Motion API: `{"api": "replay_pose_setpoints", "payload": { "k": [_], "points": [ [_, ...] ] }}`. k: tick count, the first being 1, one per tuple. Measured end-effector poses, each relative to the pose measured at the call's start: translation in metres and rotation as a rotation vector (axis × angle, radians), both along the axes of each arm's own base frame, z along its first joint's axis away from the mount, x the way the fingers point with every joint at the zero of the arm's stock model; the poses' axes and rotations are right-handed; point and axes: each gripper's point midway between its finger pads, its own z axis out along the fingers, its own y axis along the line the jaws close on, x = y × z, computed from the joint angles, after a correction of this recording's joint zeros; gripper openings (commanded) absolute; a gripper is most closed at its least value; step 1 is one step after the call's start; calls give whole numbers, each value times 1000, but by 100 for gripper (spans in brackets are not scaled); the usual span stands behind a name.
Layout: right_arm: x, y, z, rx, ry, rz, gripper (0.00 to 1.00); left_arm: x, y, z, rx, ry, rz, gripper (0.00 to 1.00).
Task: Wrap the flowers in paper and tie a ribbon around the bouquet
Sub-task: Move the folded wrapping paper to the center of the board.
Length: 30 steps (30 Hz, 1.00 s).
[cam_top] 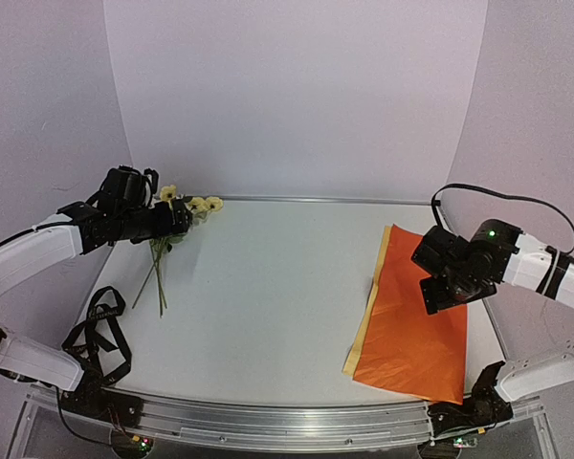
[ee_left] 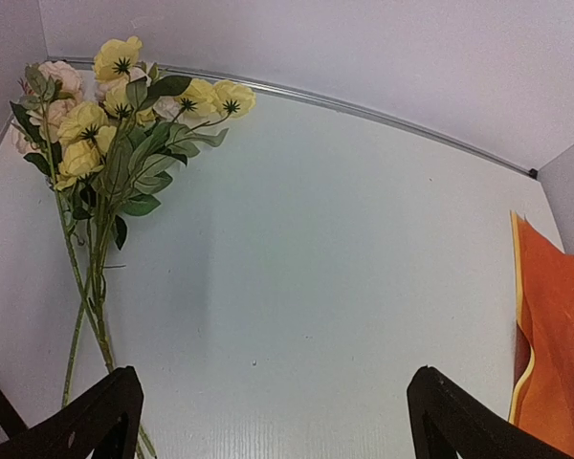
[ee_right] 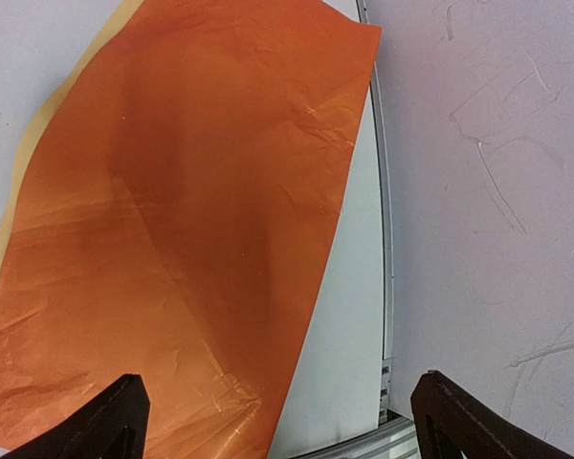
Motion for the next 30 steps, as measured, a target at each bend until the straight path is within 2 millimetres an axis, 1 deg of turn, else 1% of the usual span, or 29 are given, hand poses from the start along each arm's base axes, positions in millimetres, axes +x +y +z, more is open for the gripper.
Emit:
{"api": "replay_pose_setpoints", "payload": {
  "k": [3,5,7,11,14,17,19,22,24,27,30],
  "points": [
    [1,-3,-2,9,4,-30,98,-2,-7,-1,-26,4,-34,100],
    [1,-13,-6,33,19,-88,98,-4,-16,-3,-60,11,-74,100],
    [-1,-28,-16,57,42,-170,98,-5,-23,-8,-83,28,-104,100],
    [-18,-60,-43,84,106,-320,98,-1,-39,-26,-115,79,-154,100],
    [-36,-83,-62,118,142,-449,98,-1,-47,-41,-125,124,-182,100],
    [-49,-99,-77,152,161,-552,98,-3,-53,-51,-135,162,-211,100],
    [-56,-105,-88,181,175,-615,98,-4,-57,-55,-145,179,-230,100],
    [-60,-108,-110,268,196,-709,98,-5,-62,-58,-160,192,-254,100],
    [-58,-106,-123,334,221,-758,98,-6,-65,-60,-167,200,-267,100],
    [-44,-97,-142,441,258,-809,98,-6,-69,-64,-174,213,-280,100],
    [-29,-87,-156,520,288,-832,98,-7,-70,-66,-179,223,-289,100]
  ]
}}
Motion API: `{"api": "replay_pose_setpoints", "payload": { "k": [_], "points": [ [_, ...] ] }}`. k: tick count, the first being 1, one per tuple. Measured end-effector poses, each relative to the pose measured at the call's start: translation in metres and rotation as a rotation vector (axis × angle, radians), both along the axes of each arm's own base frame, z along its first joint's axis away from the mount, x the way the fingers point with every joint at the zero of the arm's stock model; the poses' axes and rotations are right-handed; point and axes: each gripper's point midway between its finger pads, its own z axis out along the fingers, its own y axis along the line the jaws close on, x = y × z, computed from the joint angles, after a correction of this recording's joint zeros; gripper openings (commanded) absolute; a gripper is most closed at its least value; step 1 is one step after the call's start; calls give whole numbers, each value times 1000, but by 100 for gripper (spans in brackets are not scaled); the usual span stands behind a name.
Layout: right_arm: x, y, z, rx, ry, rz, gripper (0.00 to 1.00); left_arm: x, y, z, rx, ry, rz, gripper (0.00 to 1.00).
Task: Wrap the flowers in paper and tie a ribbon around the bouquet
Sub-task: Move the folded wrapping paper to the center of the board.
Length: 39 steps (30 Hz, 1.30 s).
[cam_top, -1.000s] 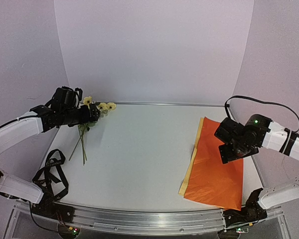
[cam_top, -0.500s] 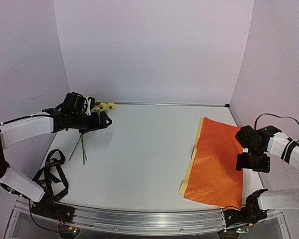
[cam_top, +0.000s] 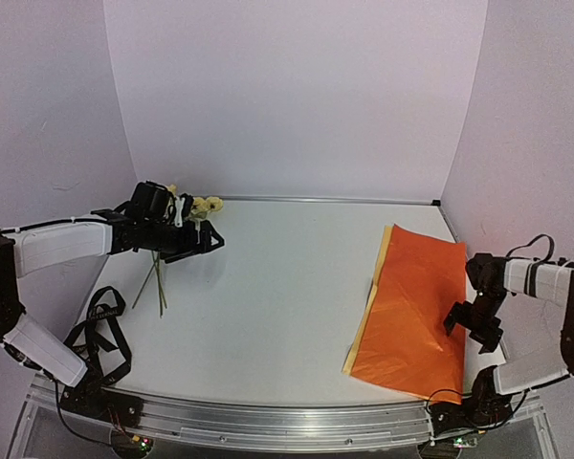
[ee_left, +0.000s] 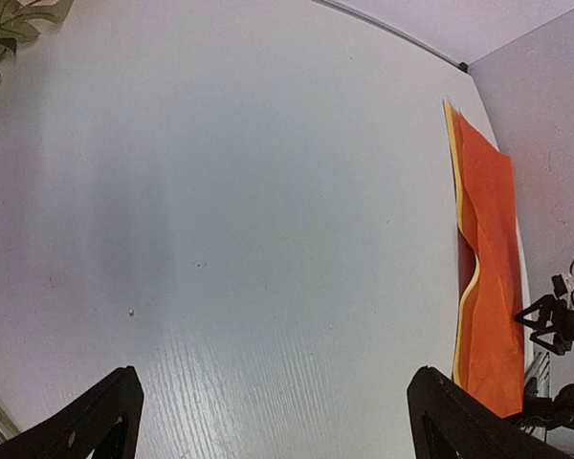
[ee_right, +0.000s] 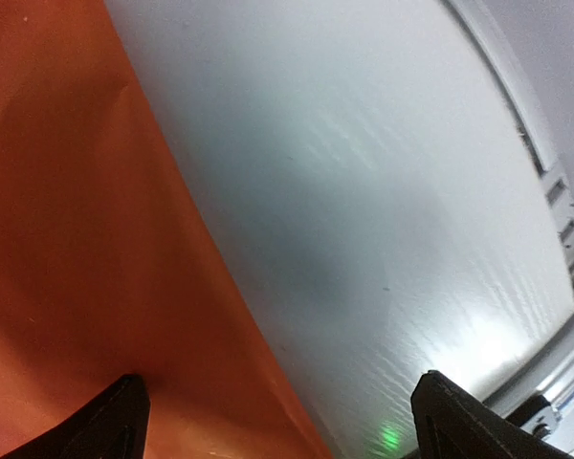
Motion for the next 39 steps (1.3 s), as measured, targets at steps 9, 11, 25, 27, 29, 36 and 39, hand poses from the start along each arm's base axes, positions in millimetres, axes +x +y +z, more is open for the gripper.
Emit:
{"api": "replay_pose_setpoints", "payload": {
  "k": [9,11,25,27,29,36,39],
  "points": [
    [60,34,-11,210,-13,-13,89,3,-9,2,-35,8,-22,100],
    [72,42,-10,245,-13,-1,83,6,-14,-2,-52,24,-26,100],
    [115,169,-9,301,169,512,49,12,-44,-73,-130,236,-56,86],
    [115,187,-10,299,192,573,49,12,-49,-80,-131,255,-68,82],
    [114,201,-9,296,200,624,49,13,-55,-87,-126,270,-83,79],
    [103,222,-10,288,241,699,49,23,-95,-94,-102,255,-180,59],
    [103,222,-10,287,246,700,50,23,-110,-99,-91,253,-212,56]
  ]
}}
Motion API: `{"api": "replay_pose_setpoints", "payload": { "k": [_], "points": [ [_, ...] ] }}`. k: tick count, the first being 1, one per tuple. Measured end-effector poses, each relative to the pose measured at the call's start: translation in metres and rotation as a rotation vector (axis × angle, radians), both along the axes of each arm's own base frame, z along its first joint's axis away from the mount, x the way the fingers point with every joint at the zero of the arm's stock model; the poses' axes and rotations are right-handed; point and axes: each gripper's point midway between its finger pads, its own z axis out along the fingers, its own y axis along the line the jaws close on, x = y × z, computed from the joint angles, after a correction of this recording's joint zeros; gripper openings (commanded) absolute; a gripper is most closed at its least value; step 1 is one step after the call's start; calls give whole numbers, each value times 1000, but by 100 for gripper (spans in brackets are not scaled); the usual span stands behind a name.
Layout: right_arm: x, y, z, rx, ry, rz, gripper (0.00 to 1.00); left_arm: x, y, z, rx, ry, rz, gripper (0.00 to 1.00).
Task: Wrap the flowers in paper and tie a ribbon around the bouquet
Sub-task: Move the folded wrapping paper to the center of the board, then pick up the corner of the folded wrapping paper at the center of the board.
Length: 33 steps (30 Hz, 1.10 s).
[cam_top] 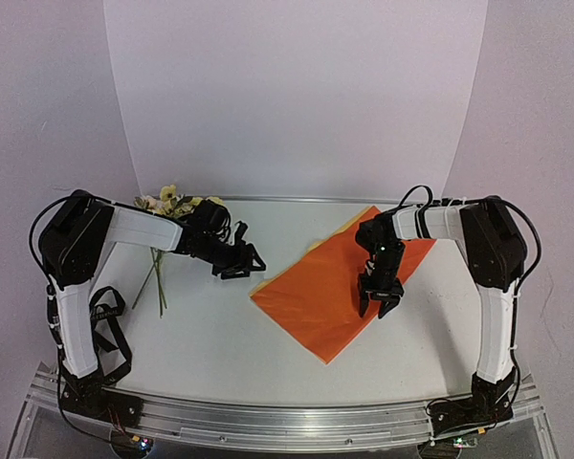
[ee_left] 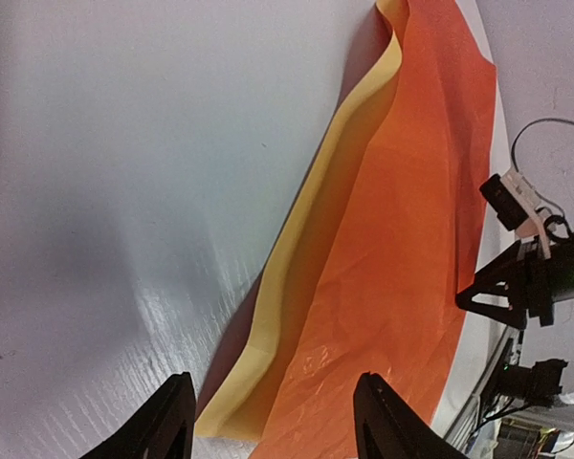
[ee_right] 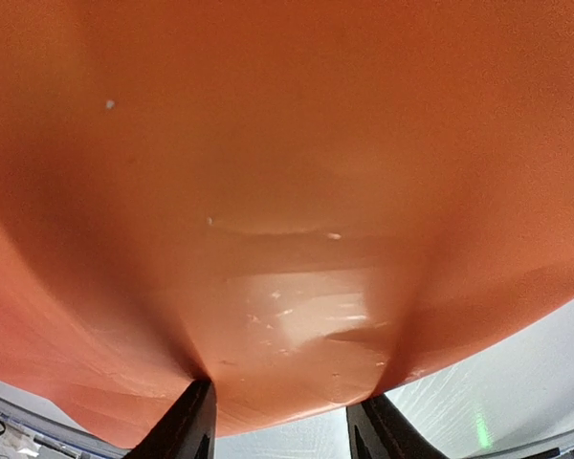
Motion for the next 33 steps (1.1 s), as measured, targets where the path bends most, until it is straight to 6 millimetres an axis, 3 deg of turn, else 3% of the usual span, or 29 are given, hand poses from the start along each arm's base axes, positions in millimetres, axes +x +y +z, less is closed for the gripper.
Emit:
{"api": "replay_pose_setpoints", "payload": {
  "k": [8,33],
  "points": [
    [-1,-1,0,-3,3,0,51,-23,-11,-13,49,34,-46,52],
    [1,0,0,-12,16,-4,52,-42,-11,-29,92,96,-17,39]
  ]
}}
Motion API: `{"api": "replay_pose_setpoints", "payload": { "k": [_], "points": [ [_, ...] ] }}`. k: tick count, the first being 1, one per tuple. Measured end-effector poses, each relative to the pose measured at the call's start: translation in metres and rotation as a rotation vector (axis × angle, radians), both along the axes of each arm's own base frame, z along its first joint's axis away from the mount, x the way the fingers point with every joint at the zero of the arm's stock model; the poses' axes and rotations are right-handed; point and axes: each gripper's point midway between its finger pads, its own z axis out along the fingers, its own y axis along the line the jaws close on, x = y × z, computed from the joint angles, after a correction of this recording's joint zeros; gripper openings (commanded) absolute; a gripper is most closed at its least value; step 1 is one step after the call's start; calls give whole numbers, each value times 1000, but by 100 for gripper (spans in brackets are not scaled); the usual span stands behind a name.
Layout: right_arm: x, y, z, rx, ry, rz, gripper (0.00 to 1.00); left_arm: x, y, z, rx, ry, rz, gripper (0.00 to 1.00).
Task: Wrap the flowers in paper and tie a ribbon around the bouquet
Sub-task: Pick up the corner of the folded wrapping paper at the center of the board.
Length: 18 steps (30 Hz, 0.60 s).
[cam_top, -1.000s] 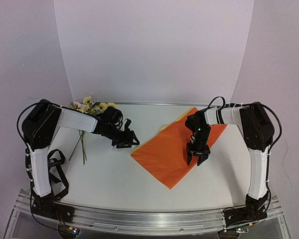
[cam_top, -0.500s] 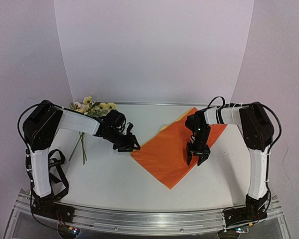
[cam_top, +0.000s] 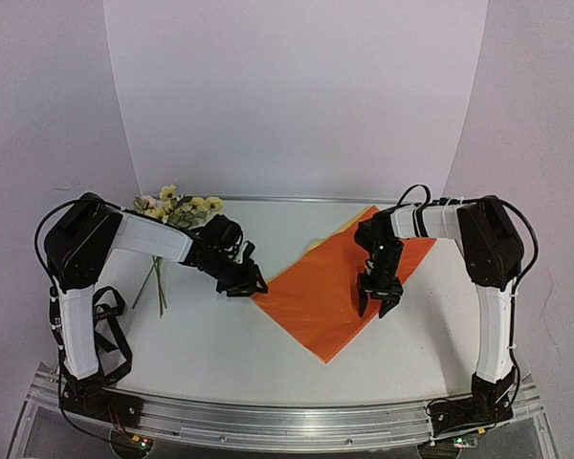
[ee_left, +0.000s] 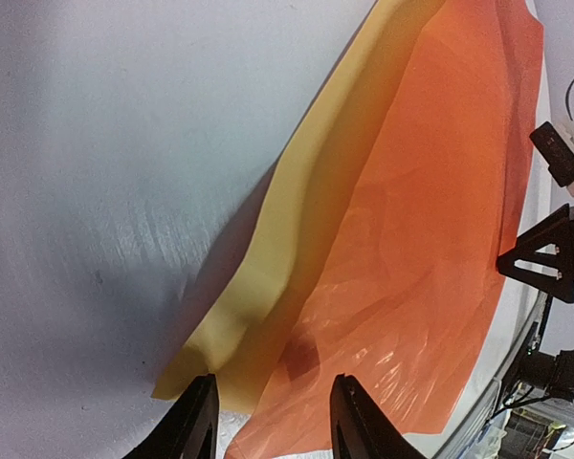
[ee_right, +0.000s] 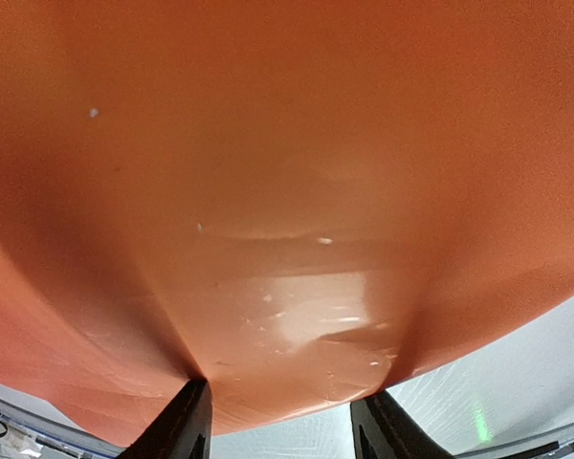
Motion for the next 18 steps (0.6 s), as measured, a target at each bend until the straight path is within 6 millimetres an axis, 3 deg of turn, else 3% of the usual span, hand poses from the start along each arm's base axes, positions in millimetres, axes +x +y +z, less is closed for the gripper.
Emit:
{"api": "replay_pose_setpoints", "payload": {
  "k": [3,10,14,18],
  "points": [
    [0,0,0,-1,2,-1,52,-4,2,-4,3,21,6,34],
    [1,1,0,-6,11,-7,58,-11,1,-8,-5,44,10,1],
    [8,7,0,-3,2,-11,73,-13,7,-2,0,32,25,0],
    [21,19,3,8,-36,-14,89,-15,17,23,-5,-34,49,0]
  ]
}}
